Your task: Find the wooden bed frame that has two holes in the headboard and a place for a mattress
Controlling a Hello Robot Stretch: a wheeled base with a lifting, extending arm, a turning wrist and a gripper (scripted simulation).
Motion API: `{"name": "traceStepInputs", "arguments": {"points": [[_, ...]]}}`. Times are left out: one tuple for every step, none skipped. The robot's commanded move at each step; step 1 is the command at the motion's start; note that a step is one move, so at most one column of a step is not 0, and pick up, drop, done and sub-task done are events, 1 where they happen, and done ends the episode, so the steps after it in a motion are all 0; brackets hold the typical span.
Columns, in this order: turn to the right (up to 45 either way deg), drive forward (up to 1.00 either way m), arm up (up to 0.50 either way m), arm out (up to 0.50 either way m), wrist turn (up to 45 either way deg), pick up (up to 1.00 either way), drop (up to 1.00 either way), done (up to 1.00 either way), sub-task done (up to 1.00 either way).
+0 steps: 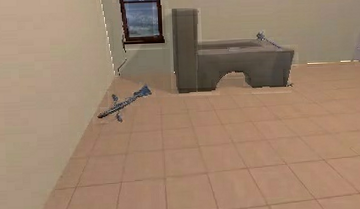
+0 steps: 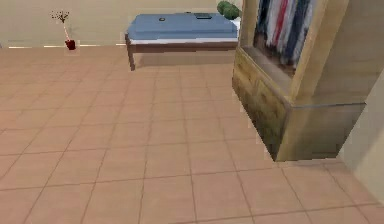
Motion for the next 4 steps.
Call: {"name": "traceStepInputs", "arguments": {"points": [[0.0, 1.0, 0.0, 0.0, 0.0, 0.0, 0.0, 0.0, 0.0], [3.0, 0.0, 0.0, 0.0, 0.0, 0.0, 0.0, 0.0, 0.0], [0.0, 1.0, 0.0, 0.0, 0.0, 0.0, 0.0, 0.0, 0.0], [0.0, 0.5, 0.0, 0.0, 0.0, 0.0, 0.0, 0.0, 0.0]]}}
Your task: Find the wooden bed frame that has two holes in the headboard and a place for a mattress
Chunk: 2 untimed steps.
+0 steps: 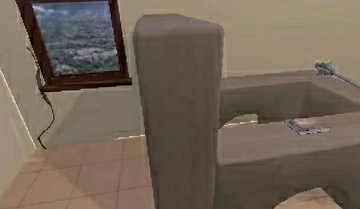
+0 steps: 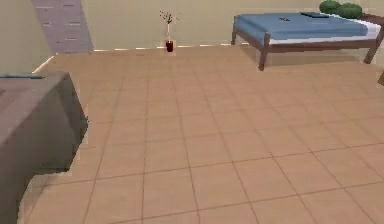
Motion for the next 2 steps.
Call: {"name": "traceStepInputs", "arguments": {"points": [[24.0, 0.0, 0.0, 0.0, 0.0, 0.0, 0.0, 0.0, 0.0], [0.0, 0.0, 0.0, 0.0, 0.0, 0.0, 0.0, 1.0, 0.0]]}}
